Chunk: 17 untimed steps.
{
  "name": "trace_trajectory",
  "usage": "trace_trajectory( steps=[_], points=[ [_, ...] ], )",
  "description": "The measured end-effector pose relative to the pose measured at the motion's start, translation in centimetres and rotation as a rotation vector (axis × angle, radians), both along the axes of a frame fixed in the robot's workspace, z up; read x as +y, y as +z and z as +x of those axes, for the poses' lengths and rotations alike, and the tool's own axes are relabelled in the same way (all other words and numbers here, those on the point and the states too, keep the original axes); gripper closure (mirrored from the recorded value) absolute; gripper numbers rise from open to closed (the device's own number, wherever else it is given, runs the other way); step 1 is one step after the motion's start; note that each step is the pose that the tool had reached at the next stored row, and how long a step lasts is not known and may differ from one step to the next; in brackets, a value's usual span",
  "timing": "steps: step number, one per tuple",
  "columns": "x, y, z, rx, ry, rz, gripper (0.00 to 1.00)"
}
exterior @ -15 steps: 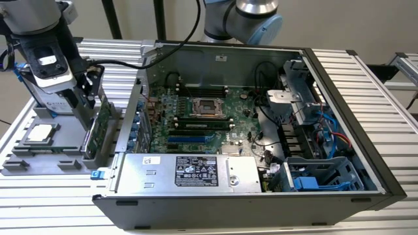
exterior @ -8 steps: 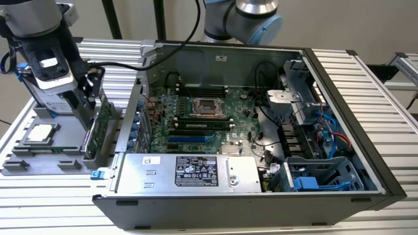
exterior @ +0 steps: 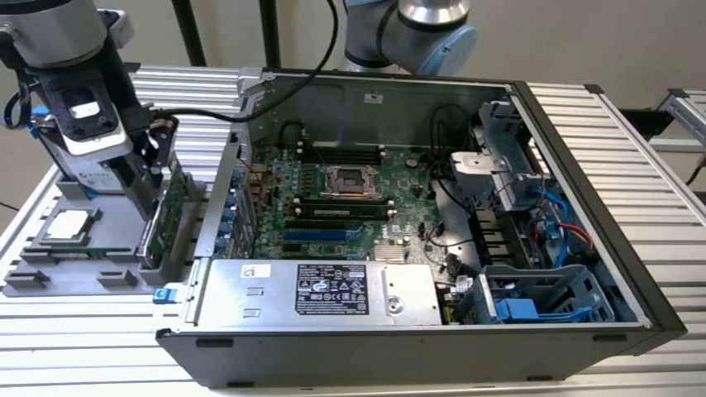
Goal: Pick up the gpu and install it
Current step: 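Pick up the gpu and move the gpu toward the slot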
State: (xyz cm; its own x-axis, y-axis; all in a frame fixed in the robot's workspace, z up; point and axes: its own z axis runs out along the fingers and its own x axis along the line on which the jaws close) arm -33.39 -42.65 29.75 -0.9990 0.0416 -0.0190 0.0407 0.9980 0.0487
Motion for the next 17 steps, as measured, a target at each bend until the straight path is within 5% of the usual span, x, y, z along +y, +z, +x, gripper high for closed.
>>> trace_trajectory(
  steps=[17],
  points=[
    [0.0, -0.91, 0.0, 0.0001, 0.005, -0.0001, 0.0]
  ],
)
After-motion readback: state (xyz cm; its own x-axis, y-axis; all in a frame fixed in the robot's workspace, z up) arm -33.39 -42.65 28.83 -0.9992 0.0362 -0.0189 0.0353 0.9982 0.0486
